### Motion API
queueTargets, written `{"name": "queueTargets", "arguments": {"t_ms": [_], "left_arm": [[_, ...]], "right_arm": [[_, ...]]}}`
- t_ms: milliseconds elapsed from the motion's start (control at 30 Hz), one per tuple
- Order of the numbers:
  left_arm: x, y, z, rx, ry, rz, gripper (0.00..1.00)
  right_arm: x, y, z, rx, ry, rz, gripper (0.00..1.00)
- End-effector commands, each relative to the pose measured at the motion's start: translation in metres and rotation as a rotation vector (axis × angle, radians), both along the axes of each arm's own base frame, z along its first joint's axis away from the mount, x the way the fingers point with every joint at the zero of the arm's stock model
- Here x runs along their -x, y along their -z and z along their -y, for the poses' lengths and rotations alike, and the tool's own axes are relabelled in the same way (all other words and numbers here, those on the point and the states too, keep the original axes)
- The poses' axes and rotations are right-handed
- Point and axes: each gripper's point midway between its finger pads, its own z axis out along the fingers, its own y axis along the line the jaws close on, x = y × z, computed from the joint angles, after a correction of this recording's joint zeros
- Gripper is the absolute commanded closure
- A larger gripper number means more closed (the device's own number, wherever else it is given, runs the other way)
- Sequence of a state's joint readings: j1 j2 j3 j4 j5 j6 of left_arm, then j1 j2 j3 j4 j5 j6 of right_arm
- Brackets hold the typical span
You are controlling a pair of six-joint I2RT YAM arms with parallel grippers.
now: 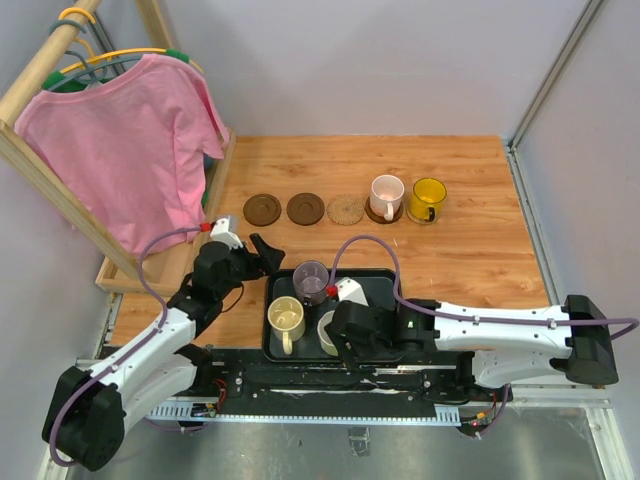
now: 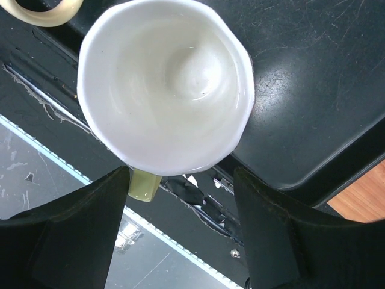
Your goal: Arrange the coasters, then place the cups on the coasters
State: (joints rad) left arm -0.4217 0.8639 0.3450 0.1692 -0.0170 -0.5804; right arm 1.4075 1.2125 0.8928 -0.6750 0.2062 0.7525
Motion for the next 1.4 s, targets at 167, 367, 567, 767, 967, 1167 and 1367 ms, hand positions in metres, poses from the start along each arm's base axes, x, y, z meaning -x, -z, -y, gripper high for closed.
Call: {"name": "queueTargets", "arguments": {"t_ms": [167, 367, 567, 767, 967, 1167, 1367], "left_arm": [[0.007, 0.010, 0.006, 0.003, 0.021, -0.016, 0.13], [0.010, 0.014, 0.005, 0.000, 0.019, -0.022, 0.13], [0.013, 0.017, 0.004, 0.006, 0.015, -0.025, 0.13], [0.014, 0.019, 0.003, 0.005, 0.013, -0.027, 0.13], [0.013, 0.018, 0.004, 0.006, 0.013, -0.024, 0.13], [0.013, 0.019, 0.005, 0.007, 0.019, -0.027, 0.13], [0.013, 0.019, 0.005, 0.007, 0.020, -0.027, 0.13]], "right_arm": [[0.003, 0.021, 0.000, 0.010, 0.042, -0.013, 0.36], [0.003, 0.034, 0.001, 0.039, 0.054, -0.018, 0.45], [0.004, 0.037, -0.001, 0.032, 0.051, -0.017, 0.51], [0.003, 0.037, -0.002, 0.041, 0.044, -0.002, 0.56], [0.003, 0.036, -0.003, 0.046, 0.039, 0.006, 0.70], [0.004, 0.035, -0.001, 0.048, 0.036, 0.015, 0.99], [-0.003, 0.027, 0.005, 0.078, 0.048, 0.074, 0.99]]}}
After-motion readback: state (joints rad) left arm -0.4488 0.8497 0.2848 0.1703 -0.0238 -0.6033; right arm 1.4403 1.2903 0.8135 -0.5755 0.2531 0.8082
